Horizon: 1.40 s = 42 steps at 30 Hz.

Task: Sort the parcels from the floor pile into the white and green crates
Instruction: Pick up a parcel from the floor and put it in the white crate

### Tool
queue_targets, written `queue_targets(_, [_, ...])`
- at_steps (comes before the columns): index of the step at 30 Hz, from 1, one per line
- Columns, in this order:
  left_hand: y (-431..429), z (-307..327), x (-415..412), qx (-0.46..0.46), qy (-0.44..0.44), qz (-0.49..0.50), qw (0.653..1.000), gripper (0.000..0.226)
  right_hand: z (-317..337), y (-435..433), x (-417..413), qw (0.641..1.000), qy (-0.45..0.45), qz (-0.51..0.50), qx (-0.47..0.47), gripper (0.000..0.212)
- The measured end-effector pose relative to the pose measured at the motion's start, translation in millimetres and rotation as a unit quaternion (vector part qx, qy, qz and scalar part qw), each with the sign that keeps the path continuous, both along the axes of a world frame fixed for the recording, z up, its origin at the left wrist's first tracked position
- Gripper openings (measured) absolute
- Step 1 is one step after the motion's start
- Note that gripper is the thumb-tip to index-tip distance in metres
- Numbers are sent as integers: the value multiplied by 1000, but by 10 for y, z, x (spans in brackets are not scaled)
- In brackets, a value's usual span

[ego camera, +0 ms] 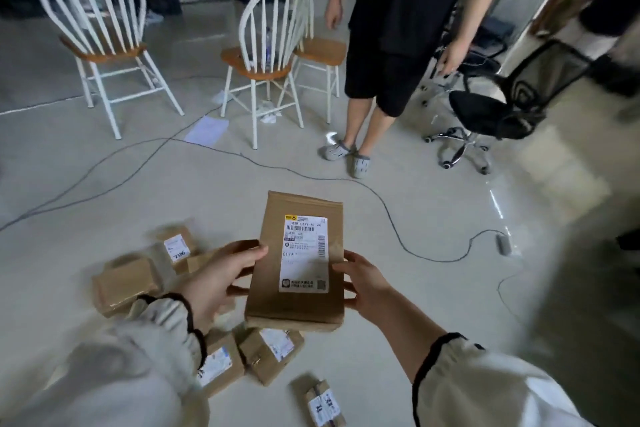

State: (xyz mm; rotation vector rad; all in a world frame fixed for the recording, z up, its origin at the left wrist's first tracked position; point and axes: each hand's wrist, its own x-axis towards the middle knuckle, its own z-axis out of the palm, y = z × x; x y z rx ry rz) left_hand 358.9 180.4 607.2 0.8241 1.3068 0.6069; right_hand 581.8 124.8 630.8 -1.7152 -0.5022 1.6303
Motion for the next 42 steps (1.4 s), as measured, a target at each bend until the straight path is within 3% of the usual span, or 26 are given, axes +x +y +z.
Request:
queue_targets(6, [69,718,725,34,-26,-82,996,18,905,-351,597,996,-23,-70,59,30])
queue_targets(10, [-59,1060,1135,40,-37,-171,984,22,1191,-777,886,987,-40,-140,74,37])
queue_targets(18, [-926,1608,2363,79,-61,-382,919,22,1601,-2403,1362,934,-75,-335,100,39])
queue_targets(28, [-4139,1946,3583,64,-131,-652,744,25,2023,-5878,1058,770,-142,-618,73,19])
queue_targets(35, [-6404,1934,3478,35,-148,-771,619,33,2061,-7889,111,647,-156,-745,44,32])
queue_targets(42, [-7981,1817,3058,-1,-132,-856,499,38,1942,-9080,-775,508,-147,-848,28,27])
